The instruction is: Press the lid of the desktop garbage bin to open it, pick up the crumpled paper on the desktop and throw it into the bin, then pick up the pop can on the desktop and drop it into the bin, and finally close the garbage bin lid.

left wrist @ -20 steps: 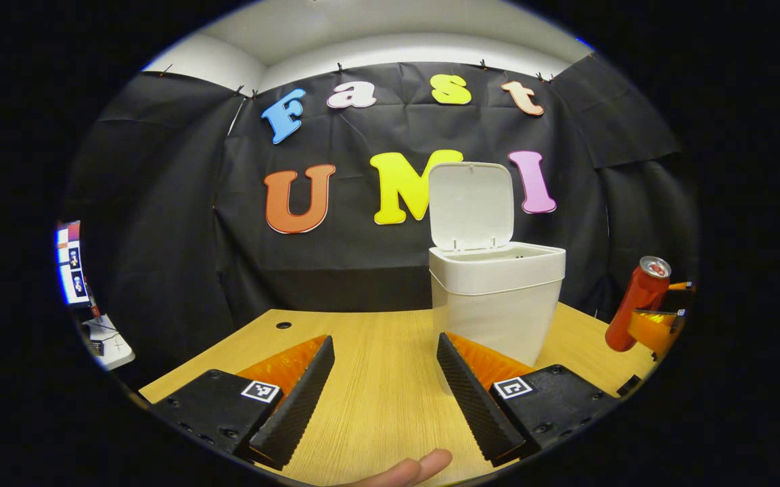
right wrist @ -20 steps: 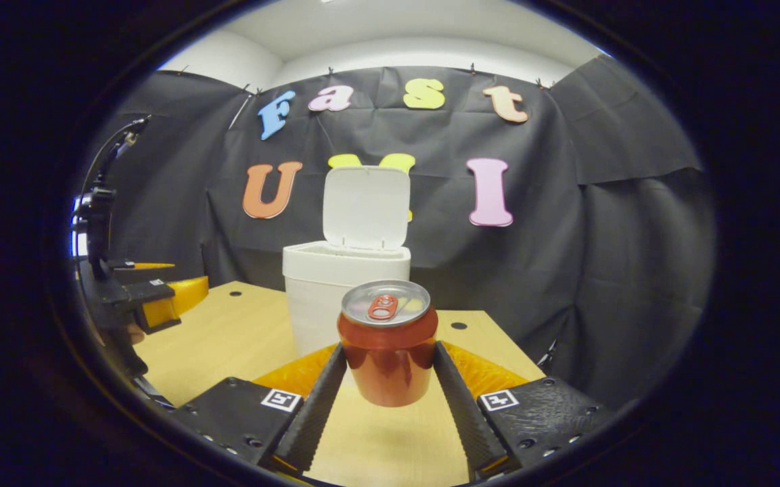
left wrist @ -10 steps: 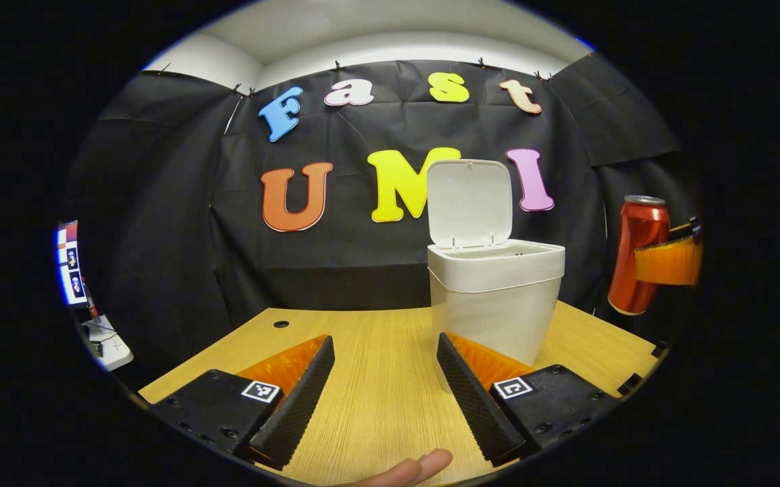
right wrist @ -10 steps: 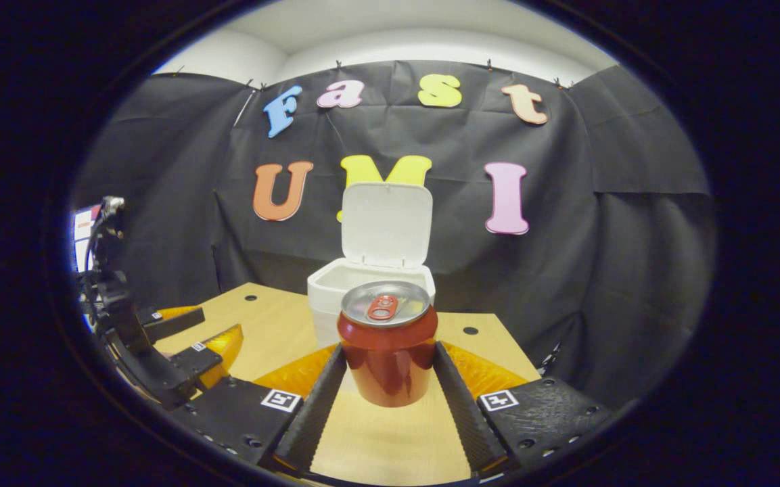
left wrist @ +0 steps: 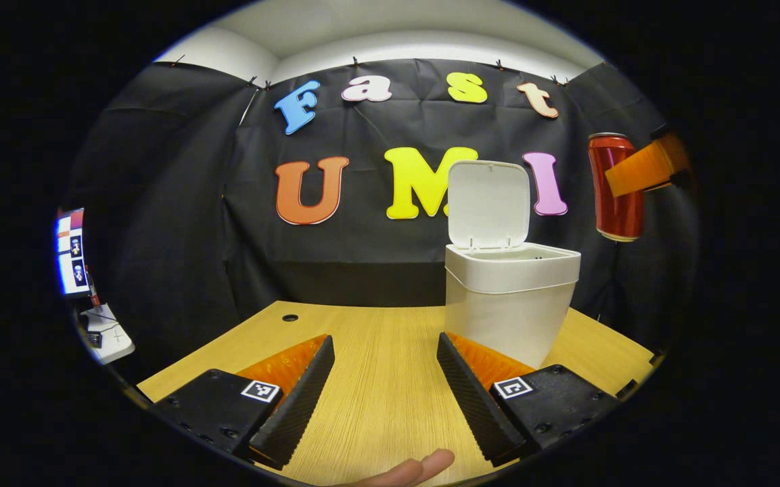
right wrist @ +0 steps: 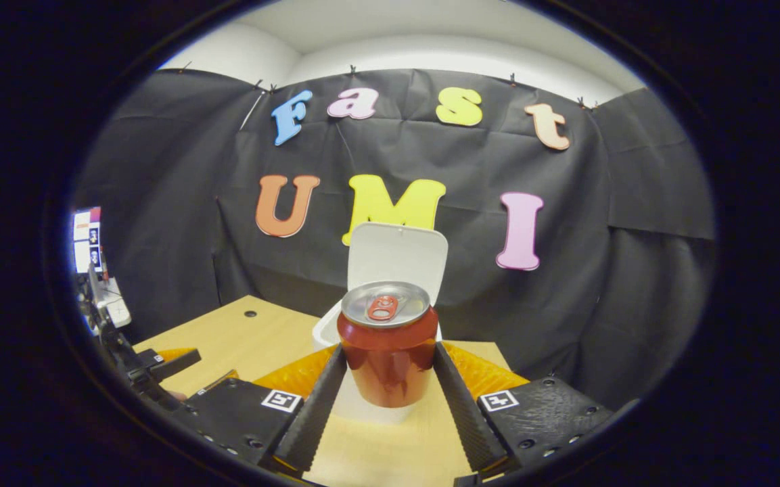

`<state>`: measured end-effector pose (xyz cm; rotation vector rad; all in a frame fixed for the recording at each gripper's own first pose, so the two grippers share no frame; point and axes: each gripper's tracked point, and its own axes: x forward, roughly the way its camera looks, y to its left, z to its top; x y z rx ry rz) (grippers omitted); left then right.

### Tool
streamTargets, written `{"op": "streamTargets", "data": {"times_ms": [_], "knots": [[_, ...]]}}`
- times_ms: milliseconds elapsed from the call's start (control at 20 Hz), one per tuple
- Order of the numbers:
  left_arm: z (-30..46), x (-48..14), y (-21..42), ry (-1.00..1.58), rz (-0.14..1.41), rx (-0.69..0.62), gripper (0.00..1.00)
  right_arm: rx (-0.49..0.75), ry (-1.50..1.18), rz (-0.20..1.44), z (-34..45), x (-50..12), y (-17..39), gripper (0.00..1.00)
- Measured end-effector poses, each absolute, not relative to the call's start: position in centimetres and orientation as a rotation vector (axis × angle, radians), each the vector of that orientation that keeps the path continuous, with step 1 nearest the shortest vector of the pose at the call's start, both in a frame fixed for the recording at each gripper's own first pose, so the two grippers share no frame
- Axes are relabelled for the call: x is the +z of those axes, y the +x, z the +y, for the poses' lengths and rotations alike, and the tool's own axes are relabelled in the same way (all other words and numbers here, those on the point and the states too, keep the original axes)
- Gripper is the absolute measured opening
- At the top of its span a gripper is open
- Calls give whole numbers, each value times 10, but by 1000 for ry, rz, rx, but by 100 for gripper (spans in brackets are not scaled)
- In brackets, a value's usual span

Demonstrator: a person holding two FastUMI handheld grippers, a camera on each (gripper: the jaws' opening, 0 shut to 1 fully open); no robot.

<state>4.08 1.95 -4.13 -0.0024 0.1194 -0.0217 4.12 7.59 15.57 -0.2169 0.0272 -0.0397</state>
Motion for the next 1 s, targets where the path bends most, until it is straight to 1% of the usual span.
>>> {"op": "streamTargets", "data": {"times_ms": [100,300,400,650,800,900,1000], "knots": [[20,-44,42,-18,134,-28,99,-39,-223,34,83,169,55,80],[34,-41,41,-21,131,3,99,-72,-246,55,94,190,84,80],[29,-40,40,-28,126,-17,99,-66,-255,67,106,193,101,80],[22,-40,42,-55,121,-66,99,-101,-275,163,118,187,155,80],[32,-38,39,-66,123,-41,99,-138,-254,209,119,182,194,80],[37,-38,42,-61,118,-26,99,-198,-265,229,112,179,217,80],[34,-38,42,-64,114,-38,99,-206,-270,260,113,169,242,81]]}}
